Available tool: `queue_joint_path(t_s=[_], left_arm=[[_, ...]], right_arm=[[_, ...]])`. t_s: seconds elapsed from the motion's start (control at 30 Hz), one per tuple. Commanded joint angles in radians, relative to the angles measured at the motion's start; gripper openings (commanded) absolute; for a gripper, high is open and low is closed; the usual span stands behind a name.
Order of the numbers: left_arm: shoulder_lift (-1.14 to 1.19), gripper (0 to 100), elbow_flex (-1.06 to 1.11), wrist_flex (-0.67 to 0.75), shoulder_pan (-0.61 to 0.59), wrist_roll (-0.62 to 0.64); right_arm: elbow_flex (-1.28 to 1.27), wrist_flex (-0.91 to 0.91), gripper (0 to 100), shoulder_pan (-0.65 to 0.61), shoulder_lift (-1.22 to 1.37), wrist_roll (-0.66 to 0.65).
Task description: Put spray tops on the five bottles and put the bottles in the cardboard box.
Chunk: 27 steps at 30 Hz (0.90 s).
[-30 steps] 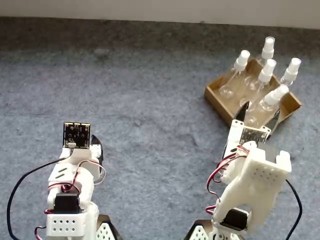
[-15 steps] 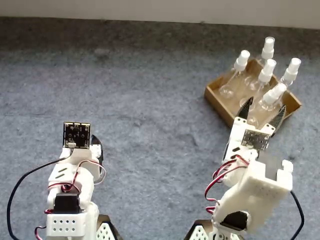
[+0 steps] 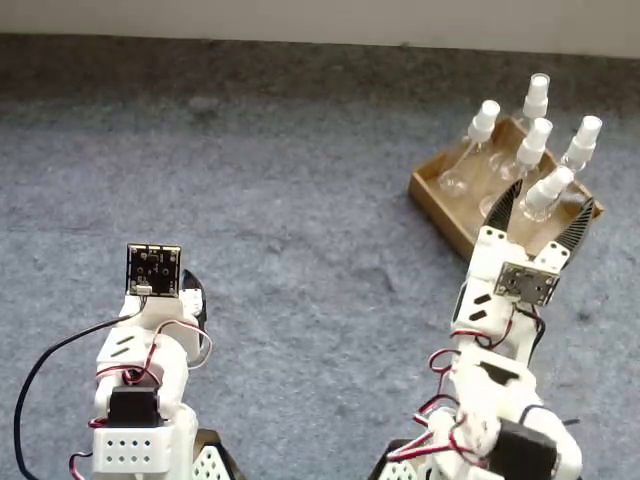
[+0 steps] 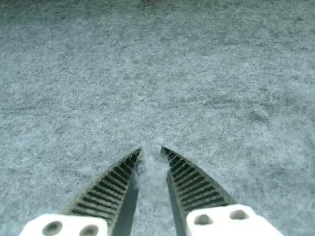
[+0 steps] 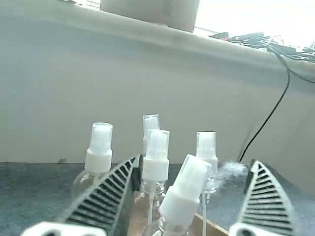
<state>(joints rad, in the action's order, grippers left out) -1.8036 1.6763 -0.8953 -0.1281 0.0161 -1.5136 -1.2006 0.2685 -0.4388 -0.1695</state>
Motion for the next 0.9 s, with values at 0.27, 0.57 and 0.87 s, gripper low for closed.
queue_joint_path(t_s=[0.27, 0.57, 0.87], left_arm=[[0.007, 0, 0.019, 0.005, 0.015, -0.009], [0.007, 0, 0.019, -0.003, 0.019, -0.009], [0.004, 0, 0.019, -0.167, 0.160, -0.009]], right_arm=[[-0.093, 0.782, 26.4, 0.013, -0.739, 0.008], [-0.107, 1.429, 5.5, -0.154, -1.307, 0.002], [-0.107, 1.716, 0.5, -0.243, -1.371, 0.008]])
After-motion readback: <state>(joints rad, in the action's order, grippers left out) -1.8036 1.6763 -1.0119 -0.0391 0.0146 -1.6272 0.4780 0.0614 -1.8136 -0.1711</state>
